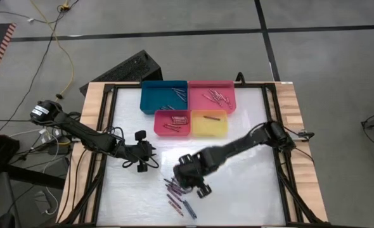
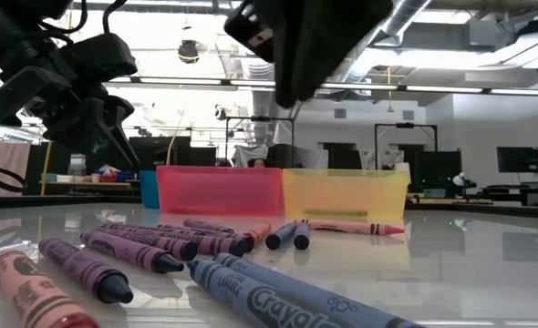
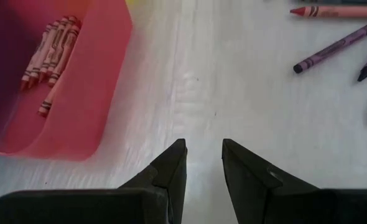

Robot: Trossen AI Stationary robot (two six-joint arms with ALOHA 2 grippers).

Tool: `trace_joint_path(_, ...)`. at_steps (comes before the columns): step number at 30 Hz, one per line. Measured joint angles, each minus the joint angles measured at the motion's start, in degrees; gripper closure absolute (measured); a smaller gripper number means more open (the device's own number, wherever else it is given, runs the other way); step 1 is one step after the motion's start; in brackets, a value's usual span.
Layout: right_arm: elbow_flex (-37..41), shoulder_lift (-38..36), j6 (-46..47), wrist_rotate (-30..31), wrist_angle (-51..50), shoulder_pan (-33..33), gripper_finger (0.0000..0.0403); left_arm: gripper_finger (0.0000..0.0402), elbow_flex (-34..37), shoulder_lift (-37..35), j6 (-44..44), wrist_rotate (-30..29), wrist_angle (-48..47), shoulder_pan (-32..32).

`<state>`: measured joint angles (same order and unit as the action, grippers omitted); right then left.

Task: Sort crayons
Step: Put the blue crayon into the blue bin

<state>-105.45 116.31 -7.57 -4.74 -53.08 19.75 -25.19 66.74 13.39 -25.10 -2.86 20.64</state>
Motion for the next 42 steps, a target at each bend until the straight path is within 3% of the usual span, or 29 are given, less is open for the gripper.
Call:
trace_joint_path(5,0.1,1.4,-9.9,3.3,-0.6,3.9,0.0343,0.0307,0.0,0.0,0.0,0.0,0.9,0.0)
trace_joint_path(10,0.1,3.0,-12.4,10.8,0.2,5.0,0.0343,0.0307,0.0,0.0,0.0,0.0,1.1,0.0)
trace_joint_path(25,0.9,5.0,-12.6,6.8,-2.5,3.7,0.0339,0.0307,0.0,0.0,0.4,-0.3,0.9,0.0)
trace_joint_path(37,0.9,4.9,-14.9,6.4,-1.6,3.1,0.027,0.0307,0.0,0.0,0.7,-1.1,0.8,0.0)
trace_joint_path(42,0.9,4.9,-15.2,6.4,-0.6,3.0,0.026,0.0307,0.0,0.0,0.7,-1.1,0.8,0.0)
